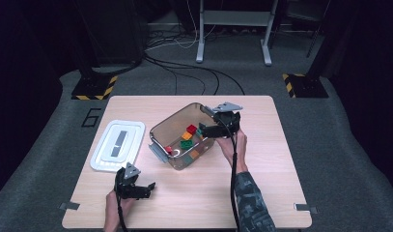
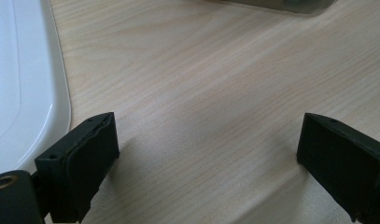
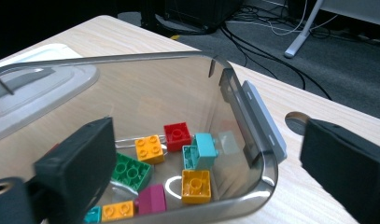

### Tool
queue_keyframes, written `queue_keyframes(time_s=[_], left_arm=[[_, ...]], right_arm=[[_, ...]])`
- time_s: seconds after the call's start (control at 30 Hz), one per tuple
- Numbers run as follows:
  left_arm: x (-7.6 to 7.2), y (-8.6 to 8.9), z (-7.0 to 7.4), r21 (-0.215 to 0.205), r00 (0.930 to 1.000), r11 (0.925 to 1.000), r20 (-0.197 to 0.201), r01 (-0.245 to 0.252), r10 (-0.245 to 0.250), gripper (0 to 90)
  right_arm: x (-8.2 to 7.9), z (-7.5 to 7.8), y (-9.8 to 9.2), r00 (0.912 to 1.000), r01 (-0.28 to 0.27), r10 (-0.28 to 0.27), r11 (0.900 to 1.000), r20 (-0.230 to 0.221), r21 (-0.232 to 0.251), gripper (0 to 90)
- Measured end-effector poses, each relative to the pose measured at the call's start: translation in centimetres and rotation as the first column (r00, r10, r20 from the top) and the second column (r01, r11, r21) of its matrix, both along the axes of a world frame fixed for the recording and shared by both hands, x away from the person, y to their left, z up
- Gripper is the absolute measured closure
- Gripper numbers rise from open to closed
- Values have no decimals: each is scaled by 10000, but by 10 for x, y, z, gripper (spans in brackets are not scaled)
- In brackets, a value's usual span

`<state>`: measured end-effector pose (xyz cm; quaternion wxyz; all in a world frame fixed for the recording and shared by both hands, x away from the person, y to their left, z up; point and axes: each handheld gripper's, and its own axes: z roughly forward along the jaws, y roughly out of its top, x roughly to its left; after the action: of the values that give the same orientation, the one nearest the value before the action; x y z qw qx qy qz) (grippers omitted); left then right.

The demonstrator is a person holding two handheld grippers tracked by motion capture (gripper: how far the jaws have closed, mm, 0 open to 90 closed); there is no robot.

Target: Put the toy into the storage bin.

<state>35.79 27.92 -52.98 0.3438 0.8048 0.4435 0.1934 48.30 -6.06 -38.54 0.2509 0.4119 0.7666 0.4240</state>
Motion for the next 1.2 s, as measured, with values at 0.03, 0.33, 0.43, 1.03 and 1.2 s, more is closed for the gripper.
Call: queue_keyframes(time_s=[0.03, 0.33, 0.43, 1.03, 1.2], left_arm=[[0, 0, 0, 0, 10000, 10000, -25, 13, -13, 51], [0, 0, 0, 2, 10000, 10000, -20, 18, -18, 51], [0, 0, 0, 4, 10000, 10000, -27, 14, -14, 51], [0, 0, 0, 29, 10000, 10000, -18, 10, -10, 51], [0, 0, 0, 12, 10000, 10000, -25, 6, -6, 51]], right_arm=[[-2, 0, -1, 10000, 1, -1, 10000, 39, -15, 1], [-24, -5, -21, 9995, 4, -12, 9996, 304, 284, 0], [-33, -8, -31, 9993, 106, -118, 9993, 343, 346, 0], [-73, -73, -81, 9927, 1116, -1092, 9927, -521, 462, 0], [-82, -96, -93, 9858, 1478, -1454, 9888, -837, 229, 0]])
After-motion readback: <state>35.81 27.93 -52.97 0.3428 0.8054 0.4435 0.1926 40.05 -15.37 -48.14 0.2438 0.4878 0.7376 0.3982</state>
